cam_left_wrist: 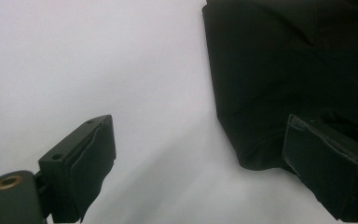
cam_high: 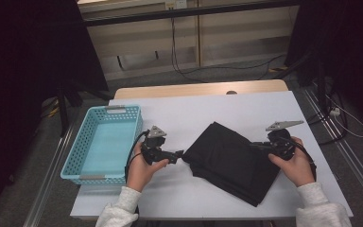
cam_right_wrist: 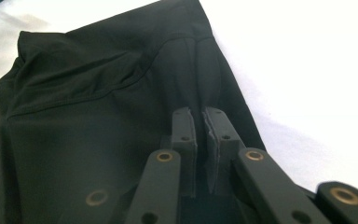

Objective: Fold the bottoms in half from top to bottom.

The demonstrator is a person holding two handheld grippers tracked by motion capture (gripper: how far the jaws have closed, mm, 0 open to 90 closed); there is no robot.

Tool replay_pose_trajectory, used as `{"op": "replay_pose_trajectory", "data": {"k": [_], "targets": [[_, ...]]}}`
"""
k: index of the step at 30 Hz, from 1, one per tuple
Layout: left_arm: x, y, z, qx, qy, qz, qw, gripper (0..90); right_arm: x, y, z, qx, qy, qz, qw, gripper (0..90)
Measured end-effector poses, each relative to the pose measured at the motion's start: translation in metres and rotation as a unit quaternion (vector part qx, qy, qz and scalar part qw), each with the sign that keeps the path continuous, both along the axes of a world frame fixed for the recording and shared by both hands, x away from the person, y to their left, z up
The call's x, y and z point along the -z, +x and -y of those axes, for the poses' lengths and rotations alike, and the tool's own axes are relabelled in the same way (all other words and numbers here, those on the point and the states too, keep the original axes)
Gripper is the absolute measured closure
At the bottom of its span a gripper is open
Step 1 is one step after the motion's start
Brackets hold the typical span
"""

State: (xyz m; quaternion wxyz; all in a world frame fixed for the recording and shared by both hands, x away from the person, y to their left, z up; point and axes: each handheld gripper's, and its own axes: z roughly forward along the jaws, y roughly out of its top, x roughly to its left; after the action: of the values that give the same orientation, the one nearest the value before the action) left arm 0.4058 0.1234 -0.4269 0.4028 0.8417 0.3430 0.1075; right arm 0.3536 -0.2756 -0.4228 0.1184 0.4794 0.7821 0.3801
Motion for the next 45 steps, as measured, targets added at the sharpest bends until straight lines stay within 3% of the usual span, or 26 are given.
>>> {"op": "replay_pose_trajectory", "data": {"k": [45], "targets": [[0.0,0.0,0.002,0.001,0.003,0.002,1.0,9.2,-0.004,-0.017,0.021,0.006,0.004,0.002,1.0,83.7]]}}
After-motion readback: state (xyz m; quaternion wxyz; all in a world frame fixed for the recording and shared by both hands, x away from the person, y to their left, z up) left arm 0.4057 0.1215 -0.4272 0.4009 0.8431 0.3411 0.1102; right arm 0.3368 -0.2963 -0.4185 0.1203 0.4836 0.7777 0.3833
